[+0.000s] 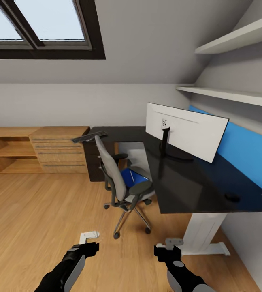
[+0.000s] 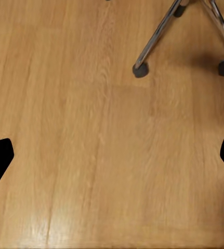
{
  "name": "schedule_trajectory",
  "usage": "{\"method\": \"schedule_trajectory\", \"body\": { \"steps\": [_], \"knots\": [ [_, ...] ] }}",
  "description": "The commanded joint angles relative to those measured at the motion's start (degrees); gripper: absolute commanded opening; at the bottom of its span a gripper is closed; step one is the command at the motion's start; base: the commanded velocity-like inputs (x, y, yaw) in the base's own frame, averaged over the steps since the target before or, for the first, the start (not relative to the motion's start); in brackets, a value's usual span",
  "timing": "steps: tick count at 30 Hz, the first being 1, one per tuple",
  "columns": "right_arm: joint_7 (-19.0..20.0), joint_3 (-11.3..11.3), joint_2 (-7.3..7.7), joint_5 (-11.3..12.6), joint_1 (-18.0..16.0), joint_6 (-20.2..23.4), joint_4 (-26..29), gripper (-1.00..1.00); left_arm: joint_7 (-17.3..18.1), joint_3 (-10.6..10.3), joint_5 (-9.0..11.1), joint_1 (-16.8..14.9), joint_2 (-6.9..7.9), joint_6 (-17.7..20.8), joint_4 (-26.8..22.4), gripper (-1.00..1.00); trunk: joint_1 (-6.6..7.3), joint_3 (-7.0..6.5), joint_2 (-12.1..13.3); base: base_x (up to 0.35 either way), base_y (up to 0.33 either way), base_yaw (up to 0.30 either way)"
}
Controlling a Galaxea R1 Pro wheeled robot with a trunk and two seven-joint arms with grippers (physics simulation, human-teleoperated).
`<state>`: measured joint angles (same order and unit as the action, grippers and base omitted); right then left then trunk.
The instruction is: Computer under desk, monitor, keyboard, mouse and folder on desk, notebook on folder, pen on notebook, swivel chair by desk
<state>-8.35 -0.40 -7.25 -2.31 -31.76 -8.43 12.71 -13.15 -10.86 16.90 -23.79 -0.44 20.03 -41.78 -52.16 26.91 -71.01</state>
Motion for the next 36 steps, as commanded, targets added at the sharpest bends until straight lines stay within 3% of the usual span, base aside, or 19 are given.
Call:
{"method": "schedule_trajectory", "body": {
  "steps": [1, 15, 29, 36],
  "knots": [
    [-0.25, -0.04, -0.03, -0.24, -0.05, -0.16, -0.06, 1.00, -0.53, -0.27, 0.60, -0.03, 0.04, 0.16, -0.04, 1.00, 0.02, 0.06, -0.04, -0.221, 0.198, 0.004],
    [-0.20, -0.04, -0.05, -0.24, 0.03, -0.19, -0.11, 1.00, -0.39, -0.30, 0.59, -0.03, 0.01, 0.18, 0.13, 1.00, 0.02, 0.06, -0.04, -0.099, 0.279, 0.001],
    [-0.26, -0.04, -0.05, -0.24, 0.03, -0.19, -0.06, 1.00, -0.10, -0.16, 0.73, -0.03, 0.17, 0.22, 0.10, 1.00, 0.02, 0.06, -0.04, 0.154, 0.199, 0.000],
    [-0.26, 0.04, -0.05, -0.24, 0.02, -0.24, -0.06, 1.00, -0.20, 0.43, 1.14, -0.03, 0.27, 0.40, -5.24, 1.00, -0.42, 0.50, -0.84, 0.006, 0.004, 0.082]
  ]
}}
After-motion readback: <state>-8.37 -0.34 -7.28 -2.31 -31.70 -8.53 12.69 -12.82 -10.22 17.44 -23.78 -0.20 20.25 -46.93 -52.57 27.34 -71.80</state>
